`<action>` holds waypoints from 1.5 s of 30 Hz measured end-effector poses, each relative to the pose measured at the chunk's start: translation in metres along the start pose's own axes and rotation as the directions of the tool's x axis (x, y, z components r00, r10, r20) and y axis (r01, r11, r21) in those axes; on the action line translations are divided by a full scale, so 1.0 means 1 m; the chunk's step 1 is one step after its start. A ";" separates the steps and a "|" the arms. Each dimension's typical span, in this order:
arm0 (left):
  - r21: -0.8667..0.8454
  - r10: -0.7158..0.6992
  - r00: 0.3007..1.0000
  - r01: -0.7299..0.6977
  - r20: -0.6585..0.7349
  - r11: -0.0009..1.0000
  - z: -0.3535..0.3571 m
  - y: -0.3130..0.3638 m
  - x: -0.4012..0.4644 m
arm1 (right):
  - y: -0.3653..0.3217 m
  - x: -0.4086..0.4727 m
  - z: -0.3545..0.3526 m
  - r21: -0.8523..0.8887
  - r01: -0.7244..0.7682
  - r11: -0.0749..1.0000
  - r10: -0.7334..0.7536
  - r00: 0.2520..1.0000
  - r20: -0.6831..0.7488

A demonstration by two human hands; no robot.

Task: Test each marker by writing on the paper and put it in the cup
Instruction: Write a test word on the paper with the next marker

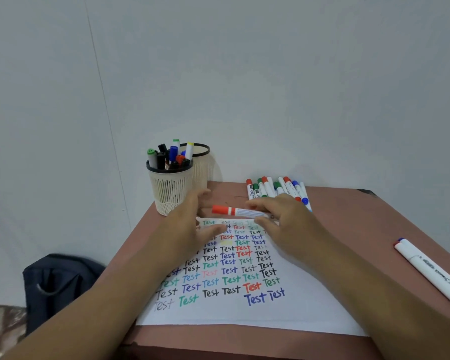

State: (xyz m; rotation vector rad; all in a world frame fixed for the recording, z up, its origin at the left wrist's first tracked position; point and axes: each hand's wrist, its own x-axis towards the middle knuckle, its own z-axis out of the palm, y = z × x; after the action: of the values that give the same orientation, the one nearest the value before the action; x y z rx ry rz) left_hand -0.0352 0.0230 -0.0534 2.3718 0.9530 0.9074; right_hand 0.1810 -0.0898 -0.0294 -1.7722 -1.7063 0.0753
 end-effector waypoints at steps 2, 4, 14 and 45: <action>0.079 -0.038 0.999 0.038 -0.002 0.996 0.000 -0.002 0.003 | 0.000 0.006 -0.004 -0.051 -0.007 0.999 0.006 1.000 -0.021; 0.198 -0.048 0.999 0.052 -0.023 0.979 0.002 -0.005 0.007 | -0.005 0.011 -0.008 -0.048 -0.029 0.998 0.028 0.999 -0.017; 0.222 -0.125 0.989 0.139 -0.078 0.965 0.005 -0.014 0.010 | -0.076 0.094 -0.027 0.165 0.209 0.964 -0.175 0.964 -0.198; 0.166 -0.142 0.984 0.159 -0.112 0.973 0.003 -0.019 0.013 | -0.050 0.130 0.028 0.065 0.166 0.984 -0.160 0.983 -0.089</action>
State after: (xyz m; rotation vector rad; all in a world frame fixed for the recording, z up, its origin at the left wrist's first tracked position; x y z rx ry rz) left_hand -0.0349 0.0449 -0.0615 2.3745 1.2810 0.9238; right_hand 0.1428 0.0357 0.0247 -1.5554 -1.7593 -0.0086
